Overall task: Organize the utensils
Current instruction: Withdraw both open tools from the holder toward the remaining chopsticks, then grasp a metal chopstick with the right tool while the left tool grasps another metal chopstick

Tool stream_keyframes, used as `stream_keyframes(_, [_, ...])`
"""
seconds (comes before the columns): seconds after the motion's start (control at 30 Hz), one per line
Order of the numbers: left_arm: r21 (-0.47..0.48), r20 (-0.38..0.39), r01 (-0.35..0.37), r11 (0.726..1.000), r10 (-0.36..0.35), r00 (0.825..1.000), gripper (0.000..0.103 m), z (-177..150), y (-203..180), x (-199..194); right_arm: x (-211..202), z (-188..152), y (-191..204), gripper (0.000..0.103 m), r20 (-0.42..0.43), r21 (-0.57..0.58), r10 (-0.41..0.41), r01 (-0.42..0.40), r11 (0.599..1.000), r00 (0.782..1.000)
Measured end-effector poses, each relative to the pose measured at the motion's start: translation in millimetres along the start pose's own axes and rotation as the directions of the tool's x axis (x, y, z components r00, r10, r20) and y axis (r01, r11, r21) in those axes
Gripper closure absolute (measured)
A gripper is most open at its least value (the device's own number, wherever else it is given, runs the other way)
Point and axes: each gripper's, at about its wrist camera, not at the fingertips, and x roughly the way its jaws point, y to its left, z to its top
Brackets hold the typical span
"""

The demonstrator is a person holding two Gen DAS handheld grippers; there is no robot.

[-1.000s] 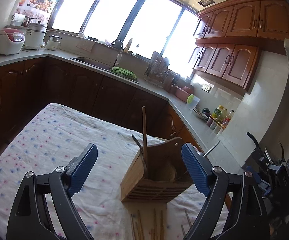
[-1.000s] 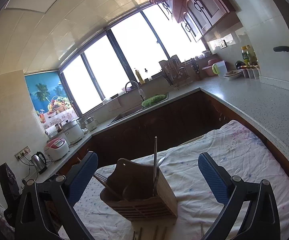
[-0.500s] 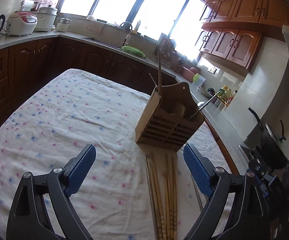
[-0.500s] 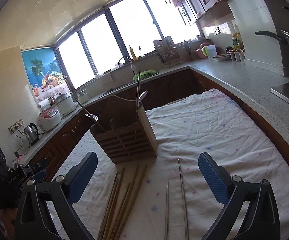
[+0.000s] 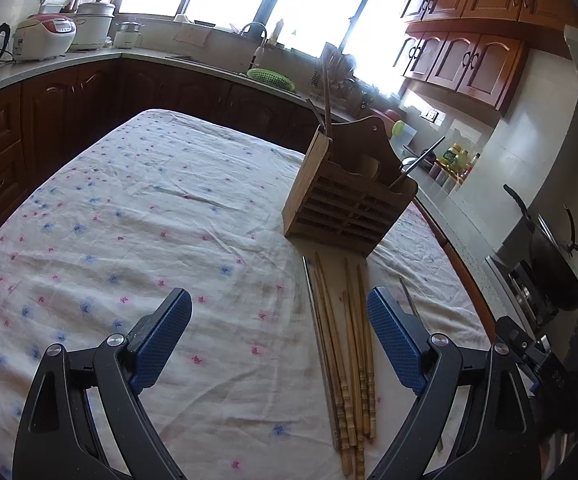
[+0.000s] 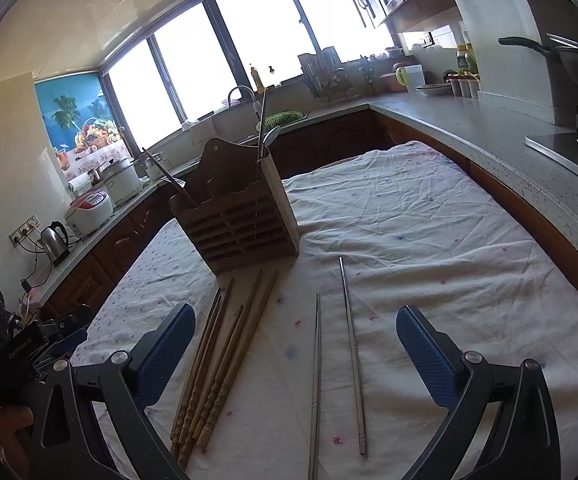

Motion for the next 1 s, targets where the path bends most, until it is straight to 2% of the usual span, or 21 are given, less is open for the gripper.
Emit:
stream_keyframes(0.33, [0.017,-0.063,-0.016,1.000,0.017,0.998,0.012,-3.1,-2.7,19.8,20.3,-4.3,-11.1,0.001,-0.076,0.023,-0.023,0.025,0.999,0.997])
stream_keyframes(0.53, [0.045,-0.126,-0.024,0.999,0.029,0.992,0.012,5.2,-9.2,40.4,32.5,2.1,-13.8,0.002,-0.113,0.012,-0.030,0.032,0.999,0.993])
stream_keyframes(0.6, [0.055,-0.145,-0.024,0.998,0.032,0.989,0.013,10.9,-11.9,48.6,38.6,6.8,-14.1,0.002,-0.127,0.009,-0.036,0.037,0.999,0.991])
stream_keyframes(0.67, [0.074,-0.163,-0.021,0.997,0.033,0.986,0.019,16.7,-15.7,58.1,43.5,12.5,-14.9,0.003,-0.130,0.009,-0.036,0.037,0.999,0.991])
stream_keyframes(0.77, [0.100,-0.202,-0.009,0.995,0.029,0.979,0.030,25.7,-21.5,76.3,52.9,21.5,-12.7,0.008,-0.139,-0.006,-0.044,0.044,0.999,0.989])
stream_keyframes(0.83, [0.120,-0.226,-0.007,0.993,0.034,0.974,0.035,30.2,-26.3,89.8,61.2,27.5,-11.2,0.021,-0.147,-0.025,-0.060,0.057,0.998,0.987])
stream_keyframes(0.87, [0.129,-0.239,-0.005,0.992,0.036,0.970,0.041,31.9,-28.5,97.0,65.8,29.7,-10.6,0.024,-0.154,-0.036,-0.071,0.066,0.997,0.986])
stream_keyframes(0.97, [0.146,-0.277,0.000,0.989,0.041,0.960,0.054,34.8,-32.9,118.2,82.2,34.6,-11.0,0.041,-0.180,-0.059,-0.095,0.085,0.995,0.979])
stream_keyframes(1.0, [0.148,-0.286,0.000,0.989,0.043,0.957,0.056,35.5,-34.1,124.3,88.6,35.5,-11.2,0.045,-0.193,-0.070,-0.101,0.089,0.994,0.976])
